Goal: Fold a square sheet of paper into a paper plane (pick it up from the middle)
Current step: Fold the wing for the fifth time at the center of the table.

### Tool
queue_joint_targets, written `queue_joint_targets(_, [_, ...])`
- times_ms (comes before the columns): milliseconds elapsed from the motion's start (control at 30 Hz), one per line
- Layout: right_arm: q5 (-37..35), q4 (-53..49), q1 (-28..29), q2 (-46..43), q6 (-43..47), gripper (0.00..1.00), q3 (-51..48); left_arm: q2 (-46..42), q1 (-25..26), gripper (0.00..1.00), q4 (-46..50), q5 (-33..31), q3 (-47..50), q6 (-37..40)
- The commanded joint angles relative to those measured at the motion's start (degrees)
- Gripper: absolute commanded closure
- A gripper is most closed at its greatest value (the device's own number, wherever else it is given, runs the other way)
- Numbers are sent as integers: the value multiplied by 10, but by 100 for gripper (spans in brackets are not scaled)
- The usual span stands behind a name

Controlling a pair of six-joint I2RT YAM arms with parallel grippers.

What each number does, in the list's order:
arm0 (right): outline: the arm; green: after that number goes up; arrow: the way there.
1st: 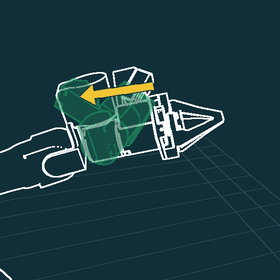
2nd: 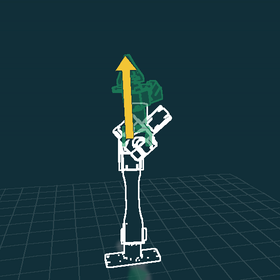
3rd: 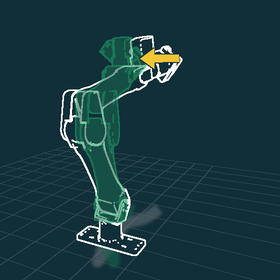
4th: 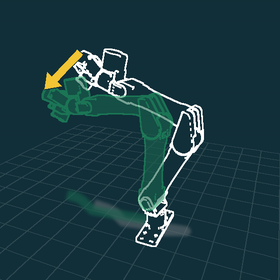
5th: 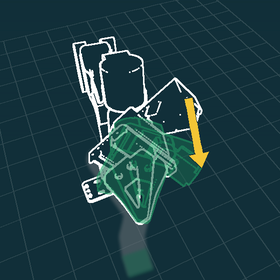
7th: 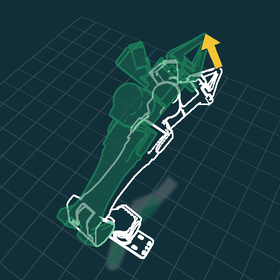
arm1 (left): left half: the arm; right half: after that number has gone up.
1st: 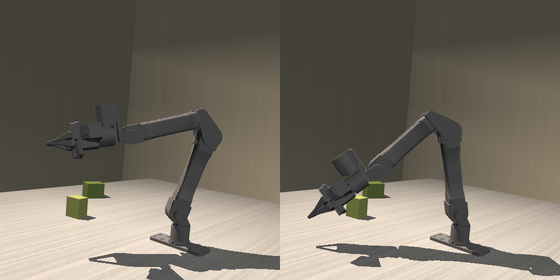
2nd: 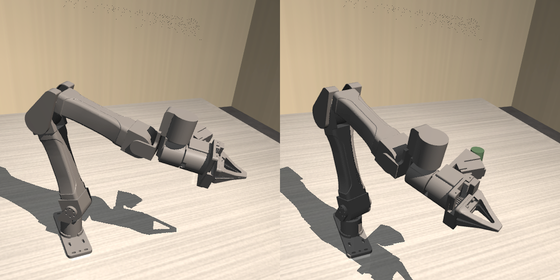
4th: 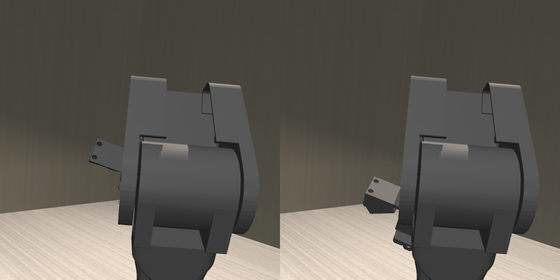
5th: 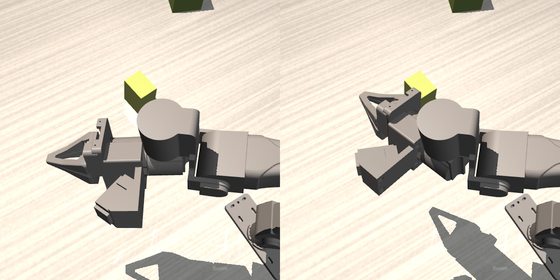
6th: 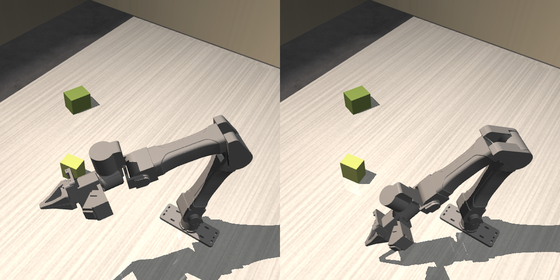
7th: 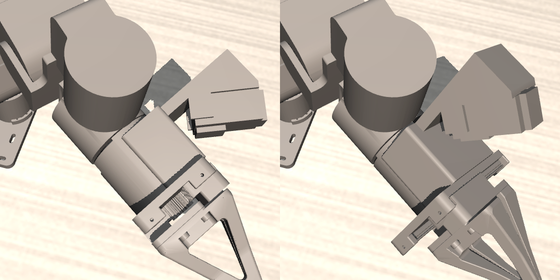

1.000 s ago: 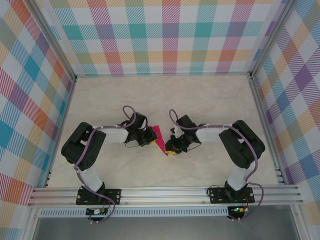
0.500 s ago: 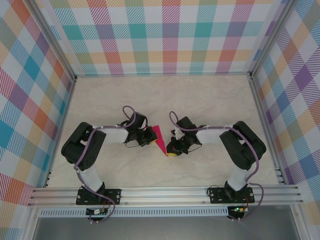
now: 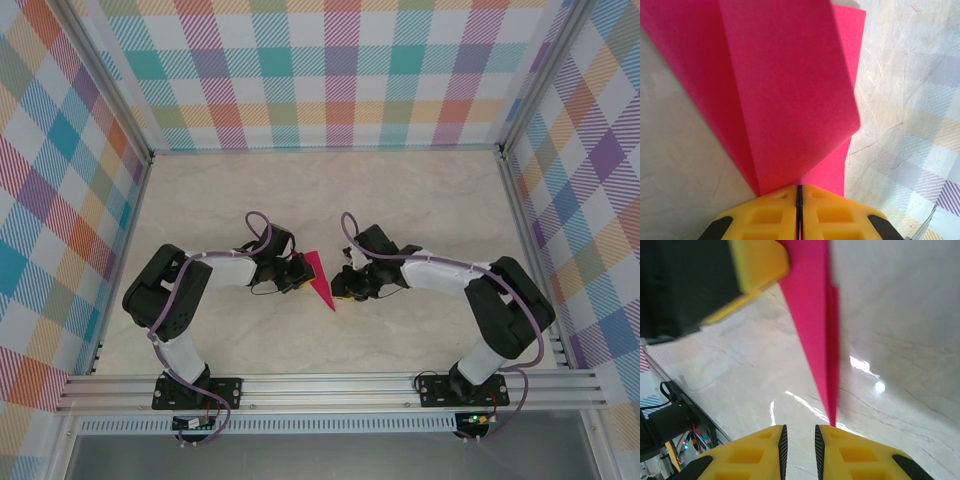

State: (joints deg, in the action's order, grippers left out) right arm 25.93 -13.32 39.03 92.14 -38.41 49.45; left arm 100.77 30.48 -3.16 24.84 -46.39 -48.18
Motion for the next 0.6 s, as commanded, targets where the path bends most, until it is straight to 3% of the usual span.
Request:
queue_joint_targets(0, [2,-3,4,21,15,77,27,28,5,90,39,-24,13,2])
queue_joint_targets(300, [40,36,14,126,8,83,84,30,5,90,41,-23,11,3])
queue_joint_targets(567, [66,61,15,153,3,84,70,30,5,90,43,-24,12,2])
